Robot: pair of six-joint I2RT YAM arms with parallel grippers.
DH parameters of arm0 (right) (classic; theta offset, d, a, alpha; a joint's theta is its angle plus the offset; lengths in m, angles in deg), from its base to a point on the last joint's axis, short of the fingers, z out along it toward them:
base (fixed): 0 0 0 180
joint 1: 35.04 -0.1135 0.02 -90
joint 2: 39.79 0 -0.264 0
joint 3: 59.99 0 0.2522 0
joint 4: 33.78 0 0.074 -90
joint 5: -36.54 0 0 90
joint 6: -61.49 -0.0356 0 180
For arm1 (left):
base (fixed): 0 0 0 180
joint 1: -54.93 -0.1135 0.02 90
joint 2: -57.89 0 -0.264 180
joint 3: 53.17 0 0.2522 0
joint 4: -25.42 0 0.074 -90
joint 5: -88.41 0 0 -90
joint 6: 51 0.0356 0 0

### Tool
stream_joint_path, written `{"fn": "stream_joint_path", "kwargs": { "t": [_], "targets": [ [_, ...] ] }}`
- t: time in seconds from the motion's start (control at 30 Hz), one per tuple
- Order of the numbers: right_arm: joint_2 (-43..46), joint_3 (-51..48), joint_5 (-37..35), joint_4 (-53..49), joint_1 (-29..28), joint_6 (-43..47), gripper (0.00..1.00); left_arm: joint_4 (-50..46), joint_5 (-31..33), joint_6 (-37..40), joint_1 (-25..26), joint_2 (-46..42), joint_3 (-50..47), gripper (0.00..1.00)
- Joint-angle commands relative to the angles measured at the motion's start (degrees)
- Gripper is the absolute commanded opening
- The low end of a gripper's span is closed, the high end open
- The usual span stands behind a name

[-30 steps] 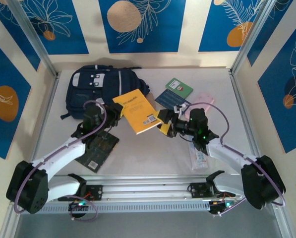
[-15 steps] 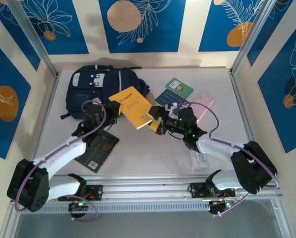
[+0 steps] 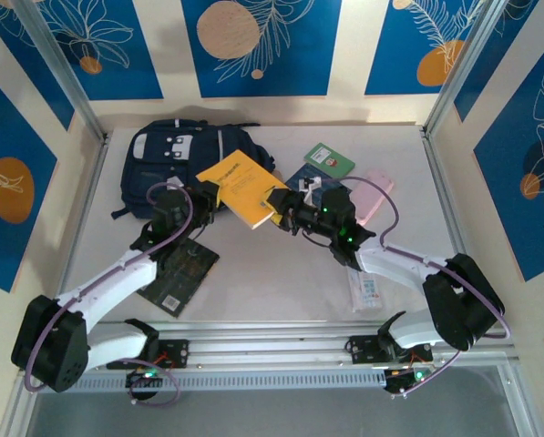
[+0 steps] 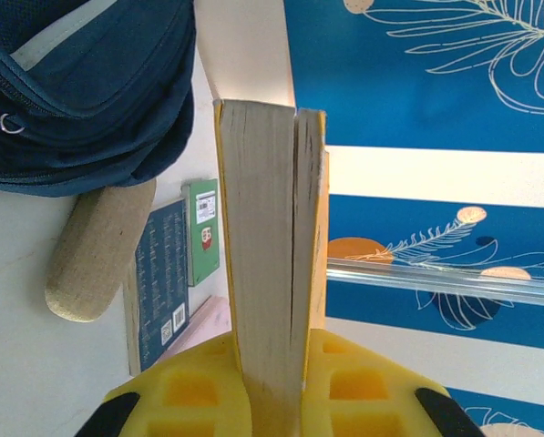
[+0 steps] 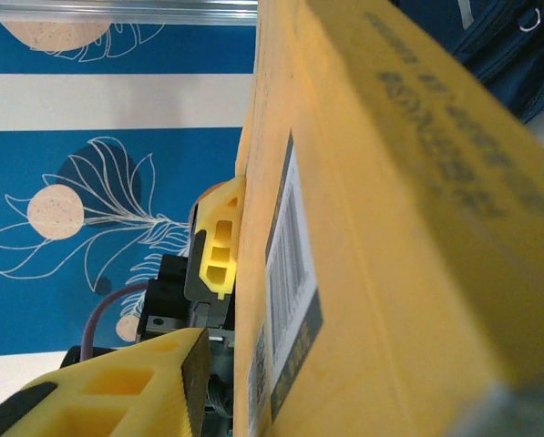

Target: Pack the student bag

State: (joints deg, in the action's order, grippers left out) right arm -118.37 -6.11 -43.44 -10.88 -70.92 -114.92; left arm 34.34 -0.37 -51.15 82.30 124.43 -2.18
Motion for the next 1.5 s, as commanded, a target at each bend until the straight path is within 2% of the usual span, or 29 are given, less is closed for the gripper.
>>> {"fn": "stream_joint_path", "kwargs": {
  "t": [0.0,0.1,0.2,0.23,0.27,0.37,0.43,0.5,0.6,0.67,0.77,0.83,0.9,1.03,1.2,1.27,1.33,1.47],
  "targets": [
    [-0.76,2.82,-2.52,-0.21,0.37,2.17,0.4,2.68,-0.38,-0.11,1.23,-0.54,1.79,0.0],
    [-1.71,3.08,-2.64,0.17,0.78,2.48,0.31,2.27,-0.33,0.21,1.8,-0.47,1.94,0.0],
    [-1.16,3.02,-2.7,-1.25,1.57,4.1,0.12,0.25,-0.75,1.41,2.05,-0.43,2.4,0.0],
    [-0.2,2.73,-3.17,-2.49,1.96,4.97,0.06,-1.41,-0.65,1.95,1.99,-0.6,2.67,0.03],
    [0.74,2.65,-3.61,-4.41,2.39,5.92,0.01,-3.21,-0.43,2.84,1.98,-0.9,2.84,0.11],
    [5.28,3.53,-5.9,-17.27,3.76,10.78,0.0,-12.08,0.81,9.88,1.89,-2.1,4.72,0.57],
    [8.23,4.25,-7.26,-24.71,5.09,15.06,0.0,-19.61,2.08,17.05,1.65,-2.21,7.62,0.7],
    [11.49,4.28,-7.93,-30.33,6.51,19.94,0.0,-25.38,2.65,25.76,1.33,-0.16,11.87,0.76],
    [16.21,4.61,-9.08,-37.2,7.75,28.06,0.0,-35.71,2.6,37.63,0.93,6.79,21.9,0.79],
    [19.02,5.96,-14.01,-44.67,7.54,31.07,0.0,-43.74,3.8,43.68,0.82,13.1,30.06,0.8],
    [22.33,7.79,-18.76,-51.1,6.96,36.35,0.0,-47.53,1.51,51.36,-0.39,22.06,39.02,0.82],
    [24.18,8.14,-16.93,-51.37,7.12,39.97,0.0,-50.99,-0.72,53.98,-2.2,28.31,45.58,0.81],
    [26.83,6.91,-11.53,-48.36,7.31,43.06,0.0,-52.38,-3.02,57.58,-4.15,34.21,51.66,0.77],
    [30.05,5.95,-7.31,-47.96,7.53,44.21,0.0,-55.61,-4.53,61.19,-8.3,44.2,62.71,0.75],
    [31.1,5.61,-4.44,-51.86,9.51,44.21,0.0,-58.32,-13.59,61.8,-12.91,57.63,76.84,0.78],
    [31.38,5.37,-4.01,-53.06,10.73,43.73,0.0,-60.04,-14.12,62.35,-13.43,62.01,81.94,0.78],
    [31.6,4.88,-3.19,-53.02,12.06,43.22,0.0,-61.17,-13.9,63.16,-13.72,65.76,85.65,0.78],
    [30.98,4.41,-2.27,-52.49,14.87,42.83,0.0,-58.3,-19.19,62.39,-14.52,69.89,87.52,0.74]
  ]
}}
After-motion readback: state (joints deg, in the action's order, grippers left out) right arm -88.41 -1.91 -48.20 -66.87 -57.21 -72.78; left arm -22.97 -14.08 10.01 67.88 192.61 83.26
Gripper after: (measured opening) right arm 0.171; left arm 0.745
